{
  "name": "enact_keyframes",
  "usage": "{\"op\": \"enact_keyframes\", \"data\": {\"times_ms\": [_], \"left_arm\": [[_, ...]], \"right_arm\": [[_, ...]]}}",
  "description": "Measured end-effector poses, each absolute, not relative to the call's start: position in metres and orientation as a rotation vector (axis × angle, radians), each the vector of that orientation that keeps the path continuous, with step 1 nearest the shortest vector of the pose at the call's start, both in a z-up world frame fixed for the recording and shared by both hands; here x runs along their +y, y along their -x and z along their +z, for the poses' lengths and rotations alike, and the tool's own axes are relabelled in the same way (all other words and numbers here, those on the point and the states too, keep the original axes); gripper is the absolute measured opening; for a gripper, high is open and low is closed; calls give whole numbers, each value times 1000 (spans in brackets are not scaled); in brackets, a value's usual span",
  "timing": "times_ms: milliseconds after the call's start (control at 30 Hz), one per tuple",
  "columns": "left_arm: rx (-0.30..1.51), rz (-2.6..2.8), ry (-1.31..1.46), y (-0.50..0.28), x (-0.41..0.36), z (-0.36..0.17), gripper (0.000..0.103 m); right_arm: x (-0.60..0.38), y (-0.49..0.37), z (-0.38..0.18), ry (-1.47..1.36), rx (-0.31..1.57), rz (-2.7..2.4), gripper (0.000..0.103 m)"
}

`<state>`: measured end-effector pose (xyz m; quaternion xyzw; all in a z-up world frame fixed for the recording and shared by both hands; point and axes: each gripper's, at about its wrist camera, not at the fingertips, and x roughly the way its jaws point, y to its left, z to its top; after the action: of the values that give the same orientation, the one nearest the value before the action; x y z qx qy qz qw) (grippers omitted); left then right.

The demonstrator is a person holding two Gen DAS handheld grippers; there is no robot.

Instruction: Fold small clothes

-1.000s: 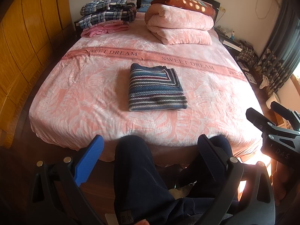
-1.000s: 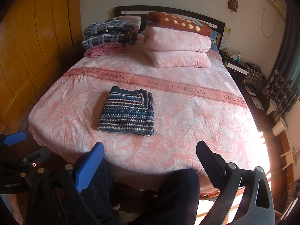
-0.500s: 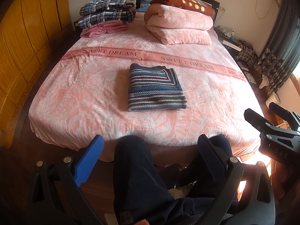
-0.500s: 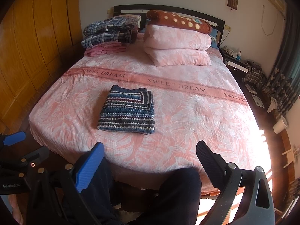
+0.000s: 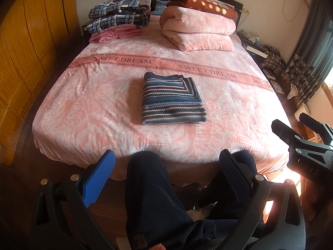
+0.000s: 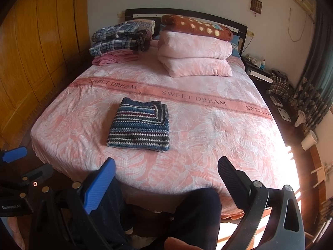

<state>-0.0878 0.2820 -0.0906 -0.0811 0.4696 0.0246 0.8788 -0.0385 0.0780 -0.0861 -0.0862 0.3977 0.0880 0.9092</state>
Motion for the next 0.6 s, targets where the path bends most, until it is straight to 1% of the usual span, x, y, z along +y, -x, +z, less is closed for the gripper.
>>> {"op": "enact_keyframes", "data": {"times_ms": [600], "left_arm": [[959, 58, 169, 96, 279, -79, 100]], "right_arm": [[81, 50, -79, 170, 809, 185, 99]]}}
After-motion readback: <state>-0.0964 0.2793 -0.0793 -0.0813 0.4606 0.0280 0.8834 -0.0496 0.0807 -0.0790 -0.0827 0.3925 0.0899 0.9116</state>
